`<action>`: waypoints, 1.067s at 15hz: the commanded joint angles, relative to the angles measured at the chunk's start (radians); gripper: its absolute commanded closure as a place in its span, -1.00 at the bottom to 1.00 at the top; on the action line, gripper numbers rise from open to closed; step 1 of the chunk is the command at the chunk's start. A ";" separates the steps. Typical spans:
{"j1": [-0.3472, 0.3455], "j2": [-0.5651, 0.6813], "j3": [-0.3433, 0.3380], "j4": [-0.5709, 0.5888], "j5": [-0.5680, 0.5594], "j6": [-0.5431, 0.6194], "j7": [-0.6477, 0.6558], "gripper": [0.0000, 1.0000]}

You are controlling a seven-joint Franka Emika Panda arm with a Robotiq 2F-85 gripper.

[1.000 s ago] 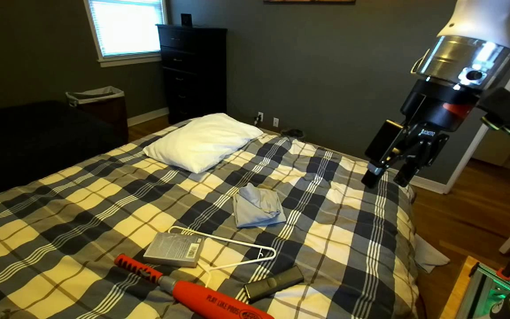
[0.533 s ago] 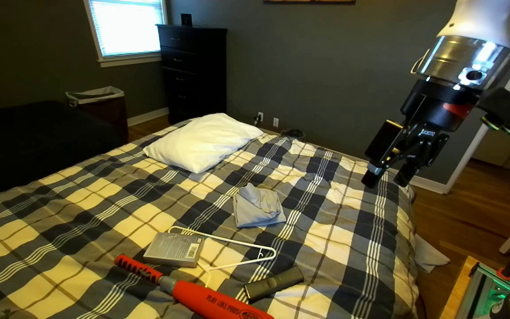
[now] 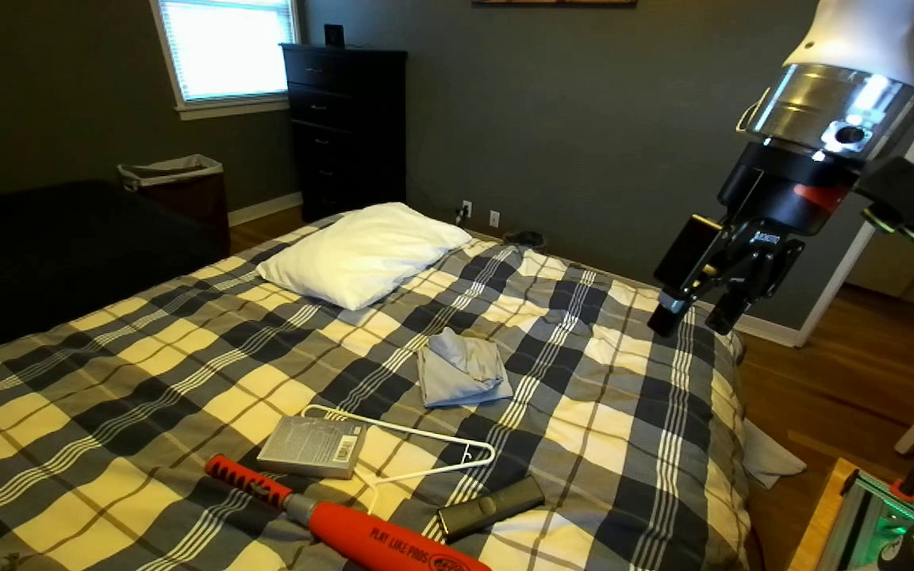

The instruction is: Move the remote control to the right.

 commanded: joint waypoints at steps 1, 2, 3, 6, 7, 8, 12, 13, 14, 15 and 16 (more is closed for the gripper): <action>-0.015 -0.002 0.010 0.003 0.009 -0.007 -0.009 -1.00; -0.015 -0.002 0.010 0.003 0.009 -0.007 -0.009 -1.00; -0.015 -0.002 0.010 0.003 0.009 -0.007 -0.009 -1.00; -0.015 0.007 -0.018 -0.019 0.028 0.034 -0.047 -1.00; -0.022 0.015 -0.026 -0.025 0.027 0.042 -0.058 -1.00; -0.032 0.056 -0.047 -0.033 0.021 0.061 -0.094 -1.00; -0.042 0.243 -0.139 -0.062 0.038 0.142 -0.256 -1.00; -0.034 0.292 -0.172 -0.068 0.056 0.174 -0.309 -1.00; -0.021 0.327 -0.222 -0.065 0.094 0.169 -0.363 -1.00; -0.018 0.351 -0.254 -0.063 0.124 0.160 -0.403 -1.00; -0.042 0.269 -0.187 -0.076 0.066 0.147 -0.325 -1.00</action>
